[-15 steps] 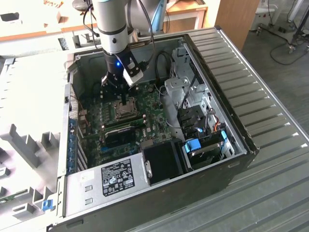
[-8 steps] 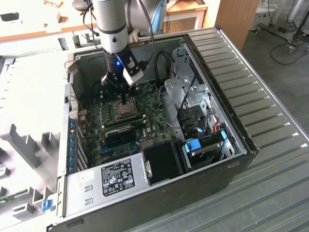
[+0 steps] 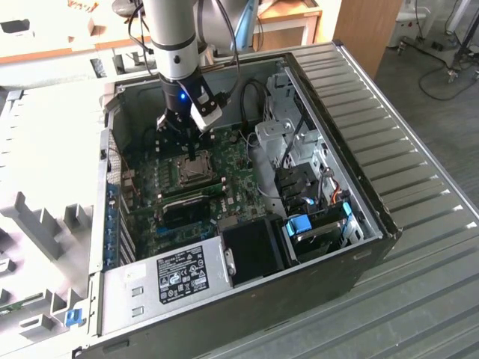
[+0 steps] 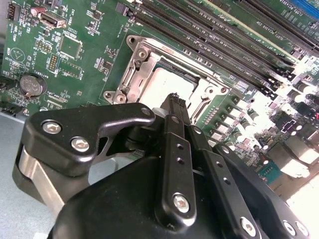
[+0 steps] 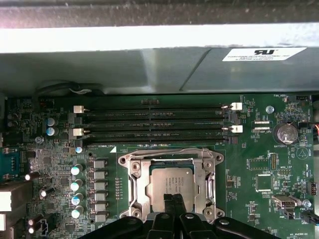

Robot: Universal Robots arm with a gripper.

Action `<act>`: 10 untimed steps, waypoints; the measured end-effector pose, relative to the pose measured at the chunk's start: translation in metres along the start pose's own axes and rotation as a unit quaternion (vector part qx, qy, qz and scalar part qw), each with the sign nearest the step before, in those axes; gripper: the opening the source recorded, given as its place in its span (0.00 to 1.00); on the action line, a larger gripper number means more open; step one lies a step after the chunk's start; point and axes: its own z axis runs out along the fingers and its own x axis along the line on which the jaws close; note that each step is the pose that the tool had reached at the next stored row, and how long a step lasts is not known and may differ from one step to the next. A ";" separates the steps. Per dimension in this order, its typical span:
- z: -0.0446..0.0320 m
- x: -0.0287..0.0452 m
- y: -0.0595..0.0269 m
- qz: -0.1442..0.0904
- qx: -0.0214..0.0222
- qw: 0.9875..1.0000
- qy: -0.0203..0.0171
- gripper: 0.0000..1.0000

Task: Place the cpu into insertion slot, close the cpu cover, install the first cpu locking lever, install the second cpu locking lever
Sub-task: 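Install the second cpu locking lever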

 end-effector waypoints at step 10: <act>-0.0002 0.0000 -0.0002 0.000 0.002 1.000 0.000 0.11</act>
